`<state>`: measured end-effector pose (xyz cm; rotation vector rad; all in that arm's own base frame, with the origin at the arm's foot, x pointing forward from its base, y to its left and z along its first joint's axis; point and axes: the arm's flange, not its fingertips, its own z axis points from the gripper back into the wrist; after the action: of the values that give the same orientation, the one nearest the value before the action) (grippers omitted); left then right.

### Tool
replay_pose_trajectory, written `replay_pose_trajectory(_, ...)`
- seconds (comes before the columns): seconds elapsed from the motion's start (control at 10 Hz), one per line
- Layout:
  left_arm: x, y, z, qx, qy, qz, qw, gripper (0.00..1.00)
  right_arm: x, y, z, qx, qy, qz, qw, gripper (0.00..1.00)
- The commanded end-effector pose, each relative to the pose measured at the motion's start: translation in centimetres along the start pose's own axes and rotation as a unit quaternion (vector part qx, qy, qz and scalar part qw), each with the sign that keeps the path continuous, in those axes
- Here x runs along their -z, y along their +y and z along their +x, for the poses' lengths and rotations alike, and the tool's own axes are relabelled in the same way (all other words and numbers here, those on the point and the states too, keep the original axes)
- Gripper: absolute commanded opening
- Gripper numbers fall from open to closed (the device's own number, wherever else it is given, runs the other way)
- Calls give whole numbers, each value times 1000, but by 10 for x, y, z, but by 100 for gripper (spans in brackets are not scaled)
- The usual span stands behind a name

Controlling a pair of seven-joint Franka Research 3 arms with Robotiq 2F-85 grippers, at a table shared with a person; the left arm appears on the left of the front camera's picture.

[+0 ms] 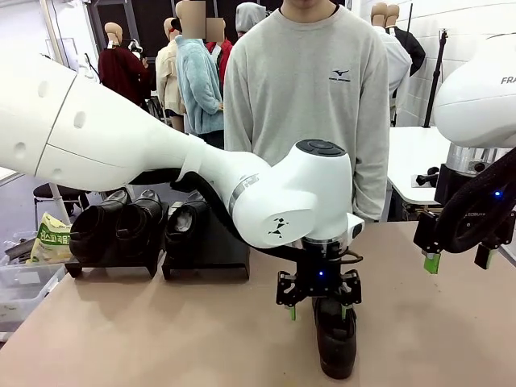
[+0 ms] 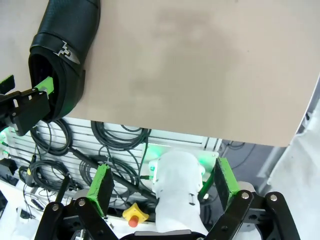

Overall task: Organize the shoes by placing them on the stand.
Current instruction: Place the Shoe from the middle of the table onto the Shoes Stand.

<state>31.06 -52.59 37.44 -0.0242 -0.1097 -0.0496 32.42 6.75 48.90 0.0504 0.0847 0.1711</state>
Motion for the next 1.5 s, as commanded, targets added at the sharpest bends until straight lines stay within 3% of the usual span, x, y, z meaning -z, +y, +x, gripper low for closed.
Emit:
replay_pose_trajectory(0.0,10,6,-3,-22,17,-17,999,100,-3,0,-1,1,3,-4,1000,100)
replay_pose_trajectory(0.3,16,19,-1,-29,28,-34,999,100,-3,0,-1,1,3,-4,1000,100)
replay_pose_trajectory(0.4,16,23,1,-11,36,-36,999,87,-3,0,-1,1,3,-4,1000,100)
replay_pose_trajectory(0.8,19,30,10,-22,67,-42,997,11,-3,0,-1,1,3,-4,1000,100)
replay_pose_trajectory(0.9,19,29,11,-15,68,-44,997,0,-3,0,-1,1,3,-4,1000,100)
replay_pose_trajectory(1.4,32,23,16,6,93,-58,994,0,-3,0,-1,1,3,-4,1000,100)
